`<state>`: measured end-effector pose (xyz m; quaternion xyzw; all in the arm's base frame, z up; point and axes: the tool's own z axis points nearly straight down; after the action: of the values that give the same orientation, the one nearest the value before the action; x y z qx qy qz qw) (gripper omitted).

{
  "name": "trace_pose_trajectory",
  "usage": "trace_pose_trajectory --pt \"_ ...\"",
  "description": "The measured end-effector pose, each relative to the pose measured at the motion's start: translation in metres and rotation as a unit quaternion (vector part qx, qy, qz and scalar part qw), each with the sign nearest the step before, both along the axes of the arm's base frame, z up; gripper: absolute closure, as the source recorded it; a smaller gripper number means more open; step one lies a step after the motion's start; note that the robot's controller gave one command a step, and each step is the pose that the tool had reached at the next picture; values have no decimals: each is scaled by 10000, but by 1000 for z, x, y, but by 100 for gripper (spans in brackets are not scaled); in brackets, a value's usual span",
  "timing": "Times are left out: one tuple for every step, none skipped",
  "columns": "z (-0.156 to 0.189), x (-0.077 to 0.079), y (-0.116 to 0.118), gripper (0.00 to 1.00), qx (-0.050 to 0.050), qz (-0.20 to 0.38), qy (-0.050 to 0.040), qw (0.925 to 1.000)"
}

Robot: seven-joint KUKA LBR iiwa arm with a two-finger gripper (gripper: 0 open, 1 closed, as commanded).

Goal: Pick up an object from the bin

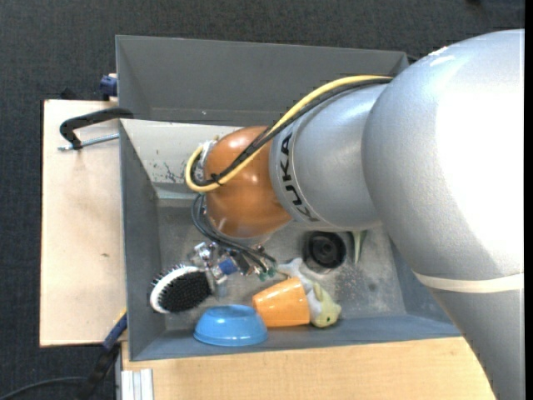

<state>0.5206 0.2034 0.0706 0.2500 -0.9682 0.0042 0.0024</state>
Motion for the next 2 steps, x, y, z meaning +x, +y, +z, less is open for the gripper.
trace_pose_trajectory --pt "123 -28 21 100 75 104 -62 9999" --pt "54 -5 19 100 27 -768 5 9970"
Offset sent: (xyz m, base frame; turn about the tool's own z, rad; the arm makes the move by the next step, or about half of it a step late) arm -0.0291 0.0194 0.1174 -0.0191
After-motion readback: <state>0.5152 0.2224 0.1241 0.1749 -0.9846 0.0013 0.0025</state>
